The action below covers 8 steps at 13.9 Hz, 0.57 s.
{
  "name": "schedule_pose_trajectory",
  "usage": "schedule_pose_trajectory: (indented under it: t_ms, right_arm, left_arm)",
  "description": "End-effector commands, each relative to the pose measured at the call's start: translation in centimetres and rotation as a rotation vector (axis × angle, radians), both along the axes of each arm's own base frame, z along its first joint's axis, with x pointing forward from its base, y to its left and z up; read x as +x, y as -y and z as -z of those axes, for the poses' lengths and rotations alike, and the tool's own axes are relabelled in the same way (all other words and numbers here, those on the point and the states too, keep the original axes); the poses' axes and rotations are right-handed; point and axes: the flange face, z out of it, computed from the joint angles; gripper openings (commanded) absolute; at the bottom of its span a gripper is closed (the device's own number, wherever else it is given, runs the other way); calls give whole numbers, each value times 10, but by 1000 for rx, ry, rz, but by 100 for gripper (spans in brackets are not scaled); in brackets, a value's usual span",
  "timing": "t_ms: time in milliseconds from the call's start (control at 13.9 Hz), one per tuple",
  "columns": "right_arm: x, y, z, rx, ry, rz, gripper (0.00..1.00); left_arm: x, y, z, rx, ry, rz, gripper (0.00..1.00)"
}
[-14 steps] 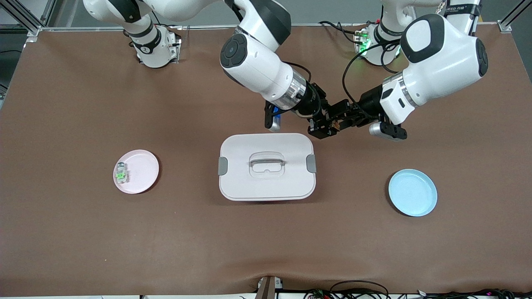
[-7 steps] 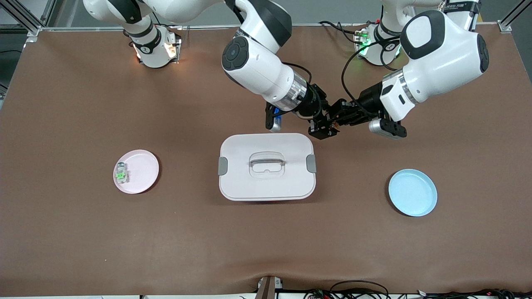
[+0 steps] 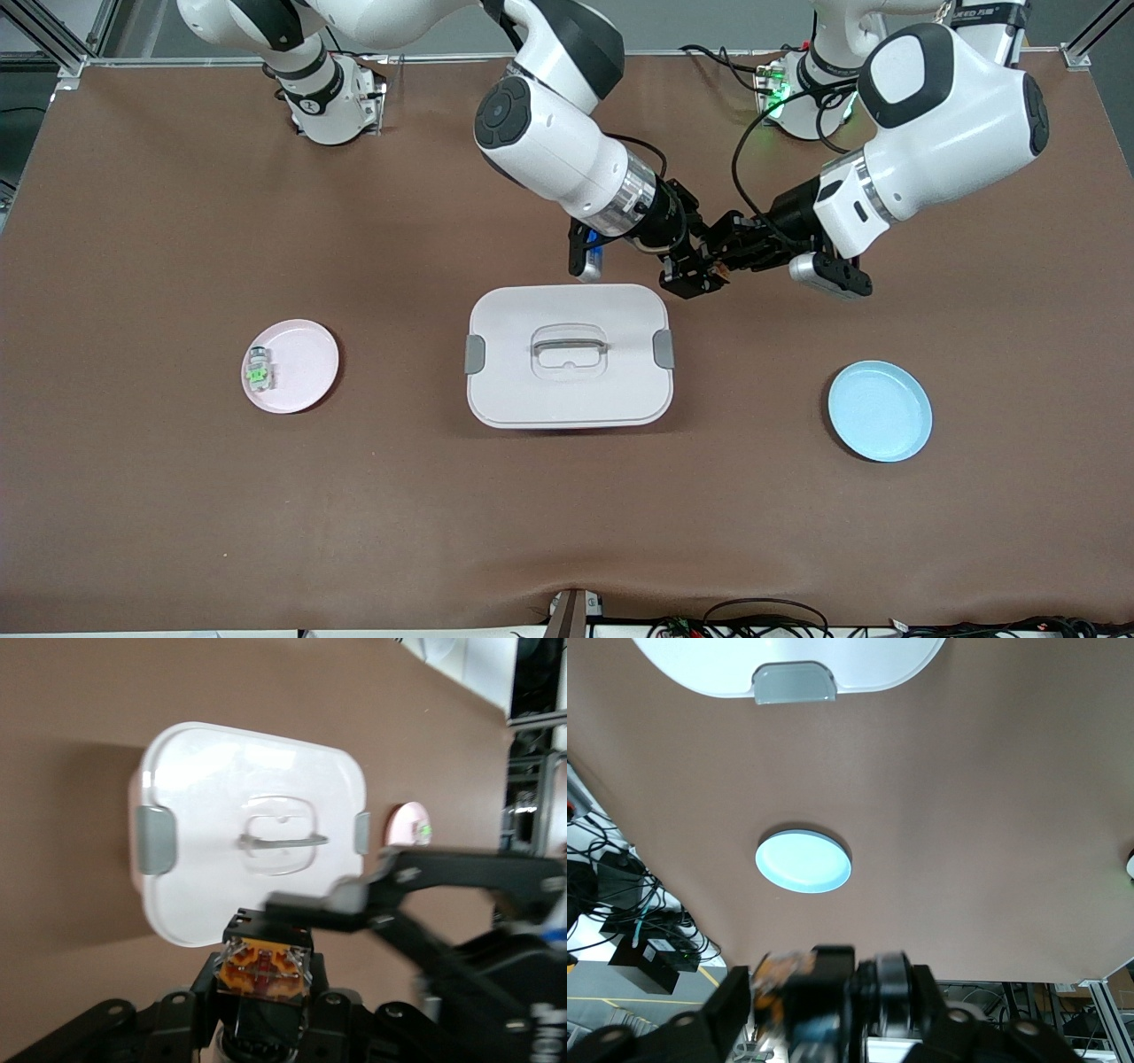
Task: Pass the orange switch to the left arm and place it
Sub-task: 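Hold the switch above the box while the left gripper grasps it, then open the right gripper while the left gripper carries the switch away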
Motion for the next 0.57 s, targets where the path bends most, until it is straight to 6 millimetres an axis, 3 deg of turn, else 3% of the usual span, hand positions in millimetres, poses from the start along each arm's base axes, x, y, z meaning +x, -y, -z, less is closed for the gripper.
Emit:
schedule_pose_trajectory:
  t_ms: [0,144,503]
  right_arm:
    - [6,4,-12,29,-3,22,100]
    - [7,5,-12,29,-1,22,100]
    - [13,10,-11,20,4,13,100]
  left_arm:
    - [-1,-27,10,97,10,93,0]
    - [4,-47,16,151,34,151,0]
    - [11,-71,37,298,75,304,0]
